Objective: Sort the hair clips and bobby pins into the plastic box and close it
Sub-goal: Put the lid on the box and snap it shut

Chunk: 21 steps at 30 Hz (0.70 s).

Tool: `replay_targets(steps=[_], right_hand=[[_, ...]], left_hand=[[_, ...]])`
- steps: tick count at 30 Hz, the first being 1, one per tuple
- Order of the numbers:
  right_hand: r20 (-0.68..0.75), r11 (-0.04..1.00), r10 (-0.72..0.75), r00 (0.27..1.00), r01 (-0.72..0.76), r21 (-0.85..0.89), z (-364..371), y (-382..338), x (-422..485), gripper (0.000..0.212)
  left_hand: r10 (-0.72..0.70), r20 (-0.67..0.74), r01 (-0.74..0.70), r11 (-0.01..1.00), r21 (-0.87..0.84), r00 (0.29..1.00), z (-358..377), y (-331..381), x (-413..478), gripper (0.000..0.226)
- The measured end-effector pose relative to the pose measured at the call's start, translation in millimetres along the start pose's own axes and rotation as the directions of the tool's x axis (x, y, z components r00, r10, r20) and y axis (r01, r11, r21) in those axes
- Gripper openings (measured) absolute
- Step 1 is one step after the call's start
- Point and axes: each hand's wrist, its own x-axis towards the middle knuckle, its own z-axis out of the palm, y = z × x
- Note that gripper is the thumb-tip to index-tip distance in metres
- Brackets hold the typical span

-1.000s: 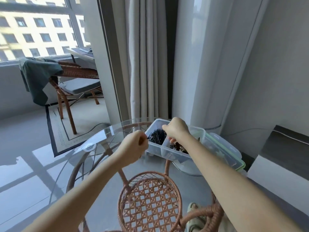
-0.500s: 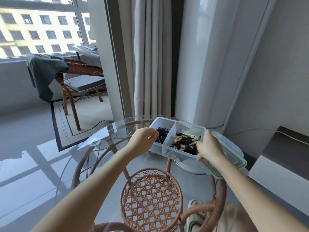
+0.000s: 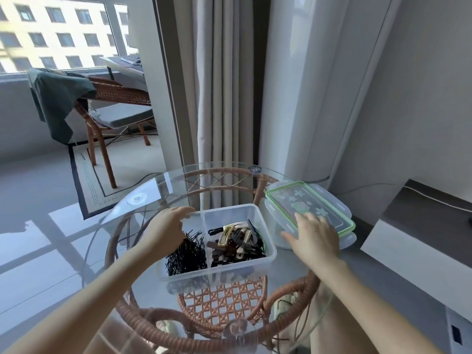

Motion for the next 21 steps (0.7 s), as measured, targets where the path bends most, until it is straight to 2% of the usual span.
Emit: replay_targets(steps=[1, 3, 6, 8, 9, 11, 12, 13, 15, 16, 18, 21], right_hand=[[0.050, 0.995, 0.015, 0.999, -0.010, -0.101, 4, 8, 2, 0.049], [0.112, 0.987, 0.018, 0.994, 0.000, -0.161, 8, 15, 5, 0.039], [0.123, 0.924, -0.172, 0.977, 0.204, -0.324, 9, 9, 5, 0.009], [0.084, 0.908, -0.188, 0.978, 0.206, -0.365, 3, 11, 5, 0.009], [0.036, 0.927, -0.189, 0.981, 0.190, -0.323, 0, 14, 7, 0.012], [-0.244, 0.985, -0.164, 0.956, 0.144, -0.097, -13, 22, 15, 0.013], [-0.402, 0.991, -0.096, 0.911, 0.127, 0.050, -25, 25, 18, 0.017], [-0.527, 0.970, -0.056, 0.848, 0.170, 0.172, -39, 20, 21, 0.020], [-0.671, 0.900, 0.004, 0.741, 0.290, 0.326, -69, 9, 25, 0.023], [-0.690, 0.840, 0.055, 0.722, 0.340, 0.423, -81, 5, 28, 0.026], [-0.590, 0.661, 0.148, 0.794, 0.365, 0.656, -96, -4, 36, 0.027], [-0.267, 0.455, 0.174, 0.948, 0.163, 0.875, -96, -25, 58, 0.030]], left_hand=[[-0.012, -0.013, 0.012, 1.000, -0.029, 1.000, 0, -1, -1, 0.062], [-0.014, -0.007, 0.013, 0.997, -0.080, 1.000, 1, -5, 0, 0.070], [0.010, 0.035, -0.005, 0.988, -0.158, 0.999, 0, -8, 2, 0.077], [0.034, 0.053, -0.024, 0.986, -0.167, 0.998, 0, -8, 5, 0.078], [0.040, 0.057, -0.030, 0.986, -0.161, 0.998, 0, -8, 7, 0.077], [0.010, 0.070, 0.003, 0.983, -0.186, 0.998, -1, -7, 10, 0.072], [-0.020, 0.079, 0.039, 0.969, -0.245, 0.997, 1, -4, 11, 0.066], [-0.064, 0.071, 0.084, 0.939, -0.333, 0.995, -5, -5, 7, 0.059], [-0.125, 0.028, 0.121, 0.837, -0.533, 0.992, -16, 0, 2, 0.041], [-0.163, -0.019, 0.115, 0.772, -0.625, 0.987, -22, 5, 2, 0.034], [-0.235, -0.066, 0.104, 0.642, -0.760, 0.970, -39, 17, -2, 0.029], [-0.251, 0.088, 0.175, 0.350, -0.920, 0.964, -70, 24, -9, 0.042]])
